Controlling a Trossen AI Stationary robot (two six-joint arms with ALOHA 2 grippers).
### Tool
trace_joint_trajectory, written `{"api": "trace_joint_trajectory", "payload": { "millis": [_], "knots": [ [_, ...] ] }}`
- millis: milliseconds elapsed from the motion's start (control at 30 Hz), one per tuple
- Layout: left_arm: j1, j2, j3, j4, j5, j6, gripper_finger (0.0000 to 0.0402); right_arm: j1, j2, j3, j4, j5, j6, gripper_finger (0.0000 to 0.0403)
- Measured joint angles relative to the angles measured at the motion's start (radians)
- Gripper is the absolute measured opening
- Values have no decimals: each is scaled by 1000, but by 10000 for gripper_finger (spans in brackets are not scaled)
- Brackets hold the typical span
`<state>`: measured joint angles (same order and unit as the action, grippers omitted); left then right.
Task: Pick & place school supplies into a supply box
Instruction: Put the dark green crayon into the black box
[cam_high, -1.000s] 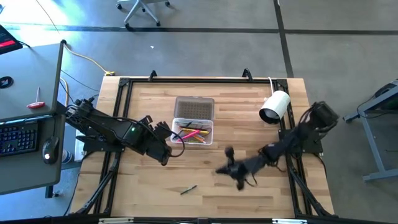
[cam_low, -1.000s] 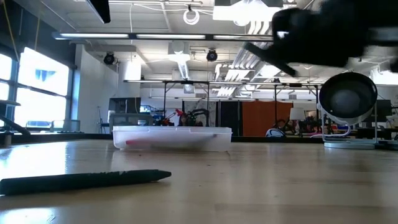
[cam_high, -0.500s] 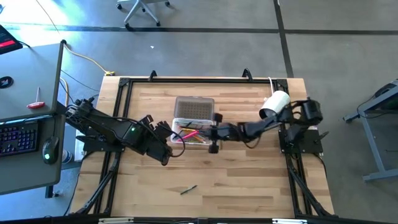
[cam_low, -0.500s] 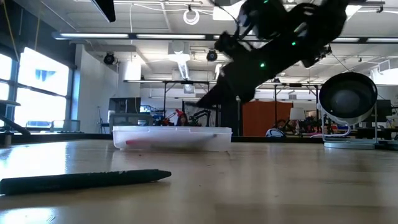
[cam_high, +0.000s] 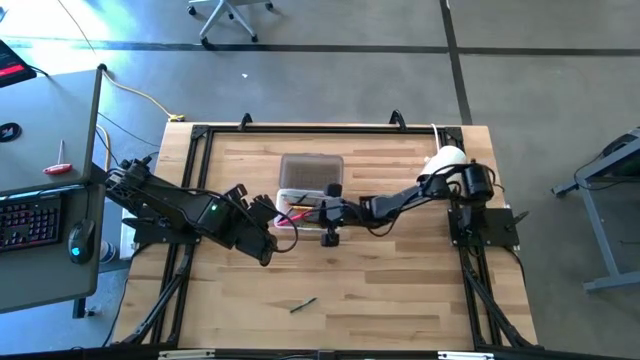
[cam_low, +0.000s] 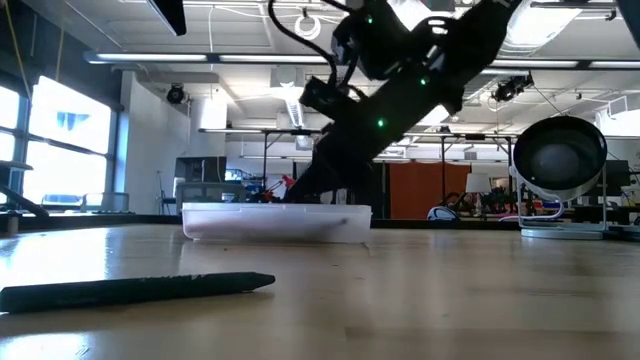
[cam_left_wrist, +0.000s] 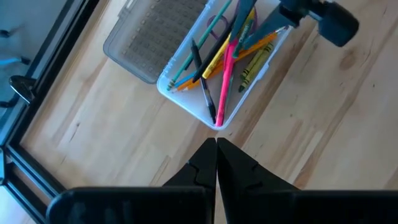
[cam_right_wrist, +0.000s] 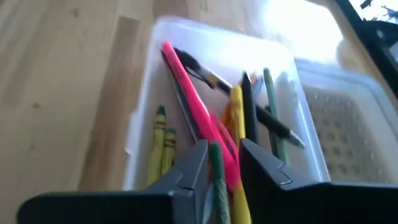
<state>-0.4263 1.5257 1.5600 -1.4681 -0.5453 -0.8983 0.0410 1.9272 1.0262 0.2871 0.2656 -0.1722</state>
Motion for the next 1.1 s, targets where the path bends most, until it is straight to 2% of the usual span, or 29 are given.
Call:
{"api": "trace_joint_trajectory", "payload": {
  "millis": [100,200,400,467,700,767,933,1100],
  "knots": [
    [0,0,0,0,0,13,49,20,-1,29,-18,14,-17,87],
    [0,0,0,0,0,14,49,46,-1,55,-15,-31,-6,102],
    [0,0,0,0,0,14,49,134,-1,80,5,-257,-11,107],
    [0,0,0,0,0,14,49,174,-1,80,21,-300,-11,106],
    [0,0,0,3,1,14,49,328,89,80,202,-295,-11,117],
    [0,0,0,4,1,14,49,360,114,80,247,-255,-7,124],
    [0,0,0,5,5,13,49,391,159,80,282,-228,84,150],
    [0,0,0,10,5,12,49,407,198,80,282,-226,52,171]
  ]
}}
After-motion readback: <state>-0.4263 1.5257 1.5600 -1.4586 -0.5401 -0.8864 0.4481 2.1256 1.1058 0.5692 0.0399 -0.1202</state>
